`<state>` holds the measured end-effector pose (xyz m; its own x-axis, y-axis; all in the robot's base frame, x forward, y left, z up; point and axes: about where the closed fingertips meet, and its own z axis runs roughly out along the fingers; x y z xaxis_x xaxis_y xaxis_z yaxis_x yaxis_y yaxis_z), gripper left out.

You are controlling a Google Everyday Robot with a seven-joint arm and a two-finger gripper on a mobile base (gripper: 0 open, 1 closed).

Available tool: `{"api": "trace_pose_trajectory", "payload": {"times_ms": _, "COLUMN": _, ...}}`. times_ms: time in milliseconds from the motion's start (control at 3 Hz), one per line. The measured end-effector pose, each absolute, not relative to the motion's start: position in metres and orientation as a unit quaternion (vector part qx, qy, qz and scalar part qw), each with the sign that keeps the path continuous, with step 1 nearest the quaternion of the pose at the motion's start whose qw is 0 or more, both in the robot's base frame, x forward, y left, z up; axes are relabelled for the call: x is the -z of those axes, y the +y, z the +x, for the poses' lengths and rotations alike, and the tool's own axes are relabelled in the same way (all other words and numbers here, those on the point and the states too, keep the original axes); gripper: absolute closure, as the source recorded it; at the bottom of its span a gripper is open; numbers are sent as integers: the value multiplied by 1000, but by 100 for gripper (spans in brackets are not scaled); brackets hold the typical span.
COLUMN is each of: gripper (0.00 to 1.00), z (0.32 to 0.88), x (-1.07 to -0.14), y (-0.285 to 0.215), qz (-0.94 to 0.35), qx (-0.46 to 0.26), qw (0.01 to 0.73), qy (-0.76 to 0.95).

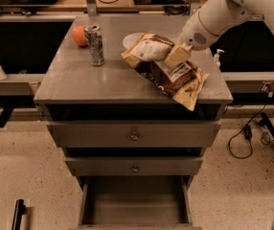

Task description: Place brown chip bag into bottom drawer

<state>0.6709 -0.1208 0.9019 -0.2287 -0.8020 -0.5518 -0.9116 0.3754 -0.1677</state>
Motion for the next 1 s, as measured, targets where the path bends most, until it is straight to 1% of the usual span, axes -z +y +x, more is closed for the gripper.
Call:
{"api": "trace_pose_trajectory", "payload": {"times_ms": 333, "gripper": 96, "z": 632, "x": -928, "y": -114, "qz": -569, "qx": -119, "qw": 310, "qy": 752}}
{"api": "trace_pose_trajectory", "payload": {"times_ms": 667, "gripper": 100, "z": 555, "x": -962, "y": -95, "qz": -605, "qx": -129, "qw": 321, "qy": 717}}
{"api": "trace_pose_trajectory", "payload": {"times_ms": 1000, "gripper": 100, "z": 511, "x": -944, "y": -77, "qz": -635, "qx": -111, "qw": 283, "qy": 710}}
